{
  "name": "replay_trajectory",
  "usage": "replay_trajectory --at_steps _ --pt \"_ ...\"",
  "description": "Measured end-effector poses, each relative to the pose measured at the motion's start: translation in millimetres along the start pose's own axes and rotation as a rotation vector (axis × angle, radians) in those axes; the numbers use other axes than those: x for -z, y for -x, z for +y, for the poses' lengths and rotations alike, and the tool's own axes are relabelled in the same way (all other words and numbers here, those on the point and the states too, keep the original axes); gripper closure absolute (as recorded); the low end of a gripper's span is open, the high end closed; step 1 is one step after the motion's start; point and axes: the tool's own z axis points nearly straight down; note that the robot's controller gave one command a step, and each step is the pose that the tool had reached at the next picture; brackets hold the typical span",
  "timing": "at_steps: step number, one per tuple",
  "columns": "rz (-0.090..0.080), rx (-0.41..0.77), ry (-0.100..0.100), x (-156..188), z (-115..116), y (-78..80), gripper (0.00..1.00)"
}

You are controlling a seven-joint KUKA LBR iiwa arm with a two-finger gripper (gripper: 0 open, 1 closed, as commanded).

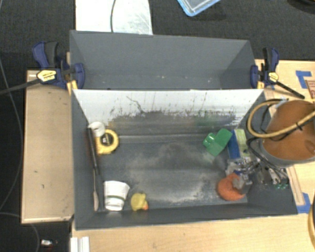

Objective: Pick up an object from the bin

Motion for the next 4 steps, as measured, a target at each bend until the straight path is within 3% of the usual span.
replay_trajectory --at_steps 1,2,4 --pt "0.0 0.002 0.0 0.4 0.2 0.1 1.0" --pt "0.005 0.006 0.0 59.0 -2.5 -3.4 1.0" --pt "-0.002 0.023 -0.002 122.9 7.4 2.3 1.0"
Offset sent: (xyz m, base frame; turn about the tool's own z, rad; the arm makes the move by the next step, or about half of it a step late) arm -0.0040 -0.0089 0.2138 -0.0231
